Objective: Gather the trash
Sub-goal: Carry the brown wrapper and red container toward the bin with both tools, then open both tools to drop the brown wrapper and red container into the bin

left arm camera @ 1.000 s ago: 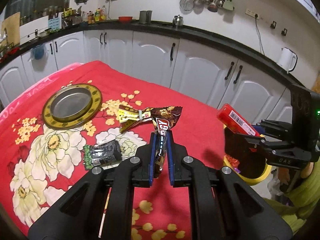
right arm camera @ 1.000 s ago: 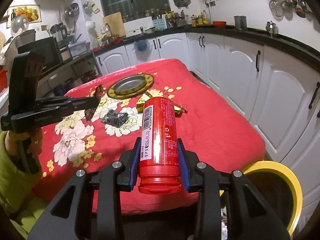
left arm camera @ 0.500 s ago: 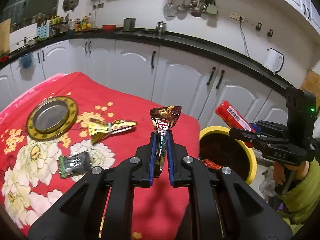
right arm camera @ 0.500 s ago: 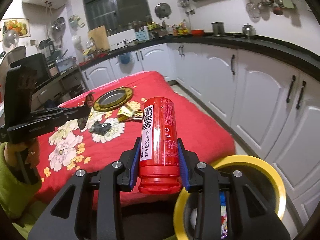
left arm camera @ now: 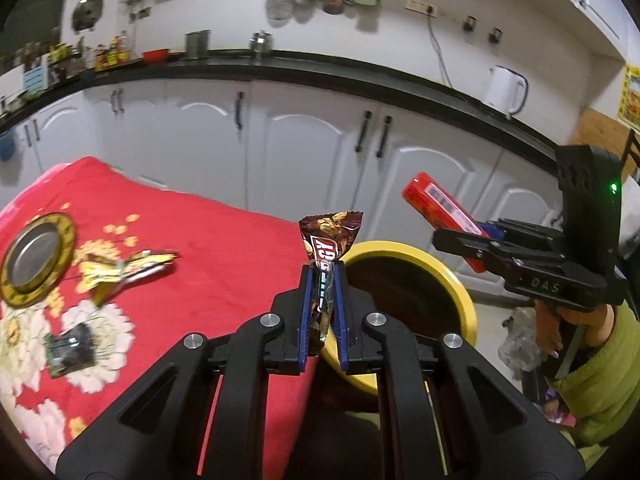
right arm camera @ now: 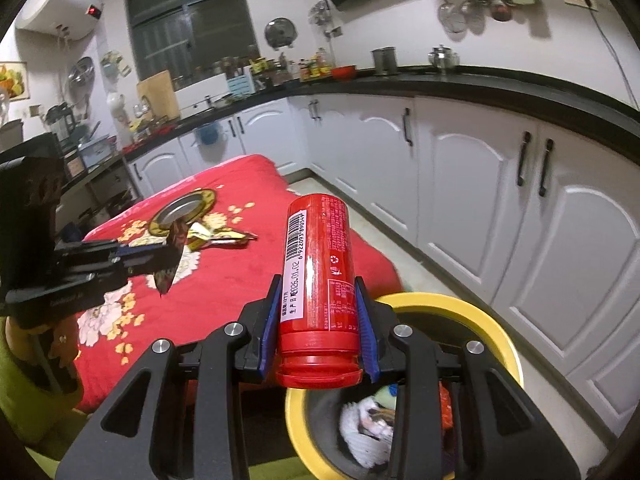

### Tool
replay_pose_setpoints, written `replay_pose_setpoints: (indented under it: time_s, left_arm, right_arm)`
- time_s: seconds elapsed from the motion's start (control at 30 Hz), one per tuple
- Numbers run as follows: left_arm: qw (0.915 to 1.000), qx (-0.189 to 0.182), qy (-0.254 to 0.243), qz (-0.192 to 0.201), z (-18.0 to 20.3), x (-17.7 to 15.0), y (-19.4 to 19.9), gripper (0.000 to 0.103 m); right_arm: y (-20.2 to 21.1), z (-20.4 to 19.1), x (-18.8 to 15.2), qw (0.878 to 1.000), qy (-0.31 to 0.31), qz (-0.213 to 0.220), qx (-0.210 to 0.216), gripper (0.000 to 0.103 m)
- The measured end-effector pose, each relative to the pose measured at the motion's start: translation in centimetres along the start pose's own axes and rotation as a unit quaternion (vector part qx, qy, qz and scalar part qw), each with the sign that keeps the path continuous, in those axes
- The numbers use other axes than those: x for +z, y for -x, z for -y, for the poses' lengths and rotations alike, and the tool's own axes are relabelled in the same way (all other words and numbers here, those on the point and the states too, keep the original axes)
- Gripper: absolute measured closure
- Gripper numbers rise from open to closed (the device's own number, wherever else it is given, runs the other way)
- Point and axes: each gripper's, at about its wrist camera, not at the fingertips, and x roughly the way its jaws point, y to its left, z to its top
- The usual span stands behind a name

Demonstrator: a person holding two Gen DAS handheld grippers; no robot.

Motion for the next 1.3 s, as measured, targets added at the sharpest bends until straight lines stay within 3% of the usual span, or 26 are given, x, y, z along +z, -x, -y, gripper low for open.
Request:
replay_pose_setpoints:
  time_s: [0.6,1.3]
  left_arm:
    - [0.9958,-0.054,-0.057,-0.047,7.1,-0.6,-6.1,0.097]
    - [0.9884,-0.079,-0.068,-0.111,10.0,-3.1,-11.8,0.097]
  right_arm:
    - [1.3,7.4,-3.3,0.997,-0.053,-0.016,-0.053,0.071]
    - [-1.0,11.3,-6.4,0.993,-0.085,-0.066,-0.049,0.07]
